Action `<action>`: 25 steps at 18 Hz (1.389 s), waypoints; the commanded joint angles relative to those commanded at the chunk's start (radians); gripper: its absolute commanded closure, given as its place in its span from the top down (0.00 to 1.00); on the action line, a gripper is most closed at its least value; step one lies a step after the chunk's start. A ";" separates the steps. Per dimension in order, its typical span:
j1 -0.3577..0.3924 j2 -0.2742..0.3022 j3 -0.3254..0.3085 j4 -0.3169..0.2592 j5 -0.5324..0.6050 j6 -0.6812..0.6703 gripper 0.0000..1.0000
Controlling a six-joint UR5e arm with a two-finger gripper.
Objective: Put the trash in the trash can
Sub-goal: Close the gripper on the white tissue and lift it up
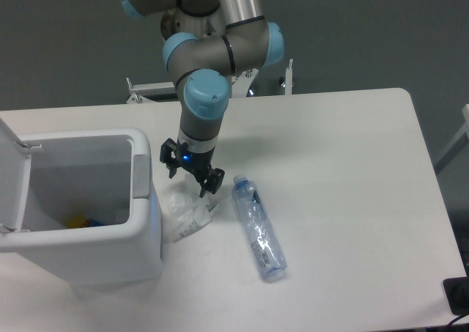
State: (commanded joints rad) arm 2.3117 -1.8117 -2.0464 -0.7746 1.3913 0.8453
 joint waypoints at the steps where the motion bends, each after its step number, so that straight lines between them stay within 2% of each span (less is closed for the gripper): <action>1: 0.003 0.003 0.000 -0.003 0.003 -0.014 0.00; 9: 0.021 0.025 0.038 -0.017 0.002 -0.054 0.00; 13: 0.084 0.084 0.063 -0.023 -0.015 -0.055 0.00; 15: 0.138 0.119 0.090 -0.023 -0.064 -0.077 0.00; 17: 0.218 0.147 0.147 -0.021 -0.165 -0.145 0.00; 19: 0.270 0.159 0.225 -0.020 -0.208 -0.289 0.00; 21: 0.287 0.160 0.319 -0.020 -0.265 -0.427 0.00; 23: 0.287 0.166 0.371 -0.018 -0.290 -0.565 0.00; 25: 0.276 0.204 0.410 -0.018 -0.330 -0.653 0.00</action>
State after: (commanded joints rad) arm 2.5879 -1.6078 -1.6369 -0.7931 1.0617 0.1921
